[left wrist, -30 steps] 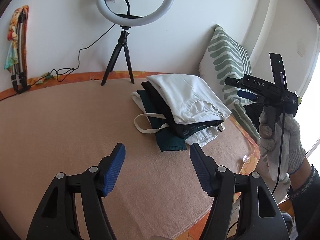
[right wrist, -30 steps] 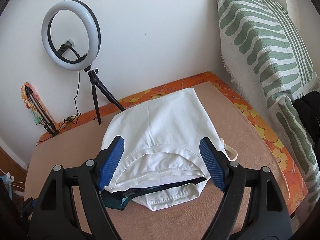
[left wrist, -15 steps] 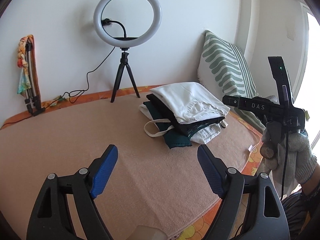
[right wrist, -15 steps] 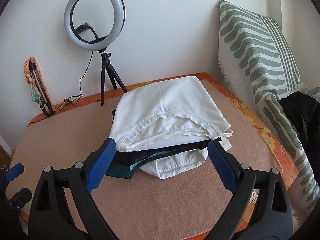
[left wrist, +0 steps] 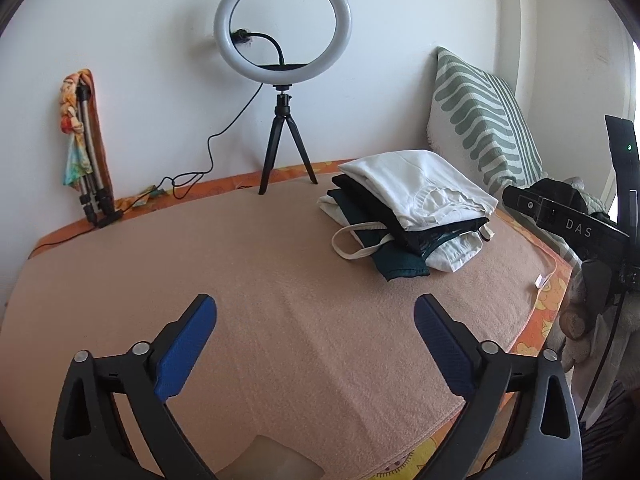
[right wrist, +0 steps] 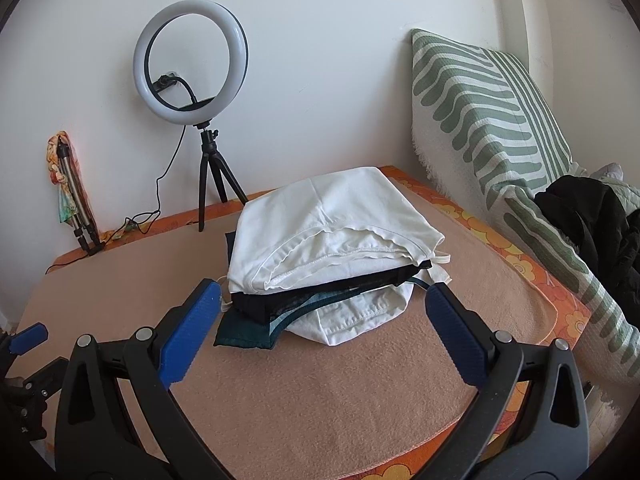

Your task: Fold small clothes

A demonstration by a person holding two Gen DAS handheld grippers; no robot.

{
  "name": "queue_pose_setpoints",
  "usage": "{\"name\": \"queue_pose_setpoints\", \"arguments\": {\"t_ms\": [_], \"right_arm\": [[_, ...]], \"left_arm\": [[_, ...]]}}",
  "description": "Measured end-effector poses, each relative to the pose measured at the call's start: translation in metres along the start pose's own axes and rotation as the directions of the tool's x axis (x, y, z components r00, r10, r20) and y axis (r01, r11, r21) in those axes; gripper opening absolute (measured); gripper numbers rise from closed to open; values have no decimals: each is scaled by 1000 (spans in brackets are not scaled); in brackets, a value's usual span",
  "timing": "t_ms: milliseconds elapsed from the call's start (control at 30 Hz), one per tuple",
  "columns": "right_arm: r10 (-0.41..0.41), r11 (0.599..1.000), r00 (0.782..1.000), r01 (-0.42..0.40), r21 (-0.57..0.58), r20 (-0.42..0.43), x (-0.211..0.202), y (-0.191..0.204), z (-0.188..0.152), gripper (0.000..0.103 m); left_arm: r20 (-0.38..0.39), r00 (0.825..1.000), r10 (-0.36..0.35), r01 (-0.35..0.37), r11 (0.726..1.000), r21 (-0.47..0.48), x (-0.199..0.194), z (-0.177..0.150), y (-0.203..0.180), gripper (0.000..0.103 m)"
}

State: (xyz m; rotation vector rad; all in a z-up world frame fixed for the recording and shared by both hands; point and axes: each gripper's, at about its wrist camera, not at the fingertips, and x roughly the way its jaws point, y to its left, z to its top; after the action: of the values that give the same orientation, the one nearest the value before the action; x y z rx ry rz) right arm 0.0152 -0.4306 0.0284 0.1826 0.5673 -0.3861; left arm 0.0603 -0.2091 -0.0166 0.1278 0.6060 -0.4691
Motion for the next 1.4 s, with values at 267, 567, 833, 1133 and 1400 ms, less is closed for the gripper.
{"name": "queue_pose_setpoints", "arguments": {"t_ms": [267,567,833,1133,1400], "right_arm": [[-4,1000,1000,4,-11,4,3,12,-10,103],[-9,1000,1000,9,-29,21,1,19,-13,103],[3,999,999,0,-54,54,-5,26,-10,103],[8,998,999,-5,-57,54,-3,27,-8,103],[12,998,998,-9,-55,55,-4,30,-6,103]], "left_arm": [[29,1000,3,-4,999,34,-3,-3,-2,103],[-5,999,-41,41,999,21,2,-8,-3,103],[-3,999,-33,33,999,18,1,-7,0,103],[8,1000,-30,29,999,36,-2,-7,-2,103],[9,999,-37,37,999,32,-4,-6,-2,103]]}}
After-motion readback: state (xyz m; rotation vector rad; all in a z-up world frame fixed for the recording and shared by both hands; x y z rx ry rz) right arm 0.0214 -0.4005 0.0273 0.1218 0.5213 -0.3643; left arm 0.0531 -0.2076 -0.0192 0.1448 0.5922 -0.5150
